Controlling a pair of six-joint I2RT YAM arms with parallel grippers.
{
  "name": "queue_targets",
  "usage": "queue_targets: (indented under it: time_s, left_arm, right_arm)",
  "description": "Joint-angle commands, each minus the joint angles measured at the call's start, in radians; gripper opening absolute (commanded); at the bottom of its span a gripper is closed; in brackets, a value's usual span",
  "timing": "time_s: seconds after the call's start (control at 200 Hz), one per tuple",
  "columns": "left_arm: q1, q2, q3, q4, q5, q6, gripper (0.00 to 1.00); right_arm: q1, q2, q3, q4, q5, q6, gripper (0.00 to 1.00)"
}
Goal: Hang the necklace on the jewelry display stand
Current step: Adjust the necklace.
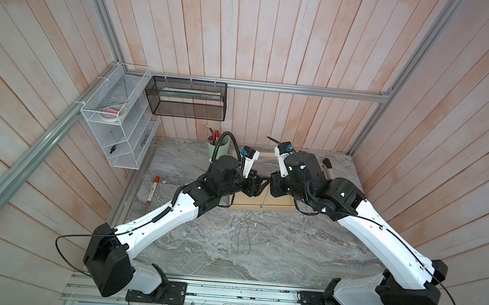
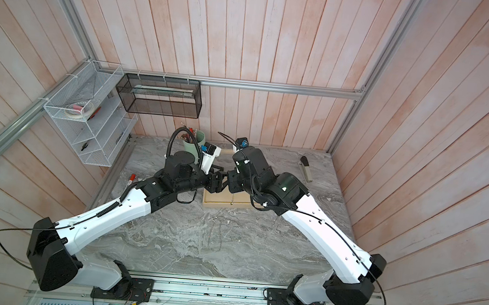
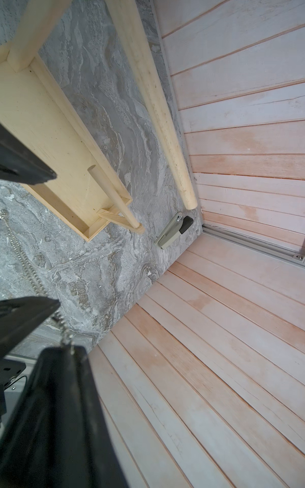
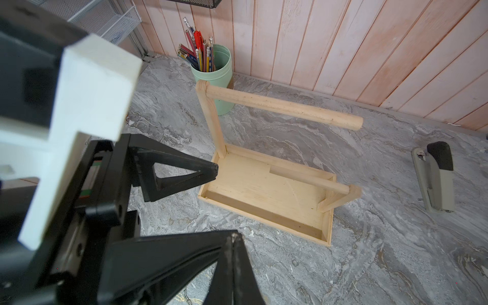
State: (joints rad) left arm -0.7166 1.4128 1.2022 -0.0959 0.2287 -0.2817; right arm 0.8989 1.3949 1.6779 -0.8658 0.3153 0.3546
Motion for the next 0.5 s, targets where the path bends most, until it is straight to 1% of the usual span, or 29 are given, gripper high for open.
queue_targets:
  time_s: [0.0,0.18,0.495]
  left_arm:
    - [-0.004,-0.012,-0.007,0.021,0.016,-0.010,0.70]
    - [-0.007,-0.025,-0.011,0.019,0.018,-0.012,0.70]
    - [-0.010,-0.007,-0.004,0.021,0.028,-0.010,0.70]
  right_arm:
    - [0.005,-0.022,-0.009,0.012,0.036,-0.002,0.00]
    - [0.005,-0.027,-0.011,0.017,0.050,-0.004,0.00]
    - [0.005,-0.028,-0.028,0.026,0.058,-0.009,0.00]
